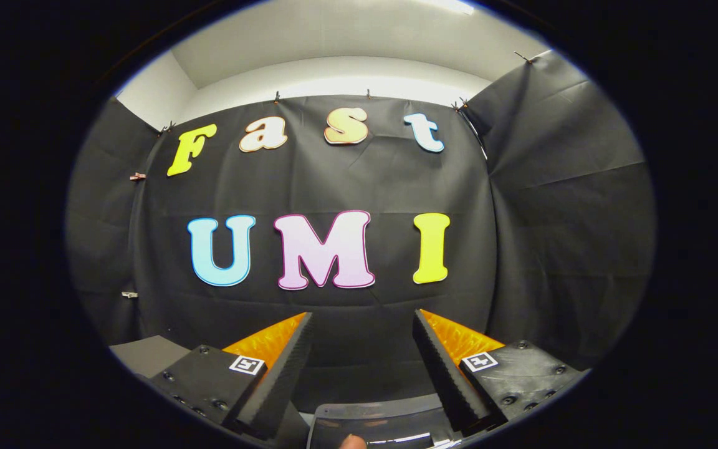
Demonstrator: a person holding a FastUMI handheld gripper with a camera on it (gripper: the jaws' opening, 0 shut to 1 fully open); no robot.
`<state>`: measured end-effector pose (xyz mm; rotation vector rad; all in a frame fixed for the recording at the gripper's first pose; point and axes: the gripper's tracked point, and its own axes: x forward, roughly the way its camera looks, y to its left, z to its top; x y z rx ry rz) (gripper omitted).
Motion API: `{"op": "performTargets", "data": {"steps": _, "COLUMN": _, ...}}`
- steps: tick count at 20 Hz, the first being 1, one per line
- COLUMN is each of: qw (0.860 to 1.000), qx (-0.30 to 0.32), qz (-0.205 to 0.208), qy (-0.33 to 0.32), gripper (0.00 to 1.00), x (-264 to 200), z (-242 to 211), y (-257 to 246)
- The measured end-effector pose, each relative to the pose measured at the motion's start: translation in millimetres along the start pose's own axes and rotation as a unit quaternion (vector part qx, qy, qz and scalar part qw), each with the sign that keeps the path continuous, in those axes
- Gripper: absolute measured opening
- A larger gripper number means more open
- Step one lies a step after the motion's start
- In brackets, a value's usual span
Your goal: Put the clothes into the washing machine and then close the washing machine lid.
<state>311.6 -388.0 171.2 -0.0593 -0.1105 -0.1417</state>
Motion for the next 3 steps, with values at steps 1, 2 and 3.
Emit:
{"op": "performTargets", "data": {"steps": 1, "qw": 1.0, "qx": 0.0, "qz": 0.003, "qy": -0.001, "gripper": 0.99, "x": 1.1, "z": 1.2, "y": 2.3}}
{"op": "performTargets", "data": {"steps": 2, "qw": 1.0, "qx": -0.002, "qz": 0.003, "qy": 0.0, "gripper": 0.99, "x": 2.0, "z": 0.6, "y": 4.2}}
{"op": "performTargets", "data": {"steps": 3, "qw": 1.0, "qx": -0.003, "qz": 0.006, "qy": 0.002, "gripper": 0.99, "x": 1.8, "z": -2.0, "y": 5.7}}
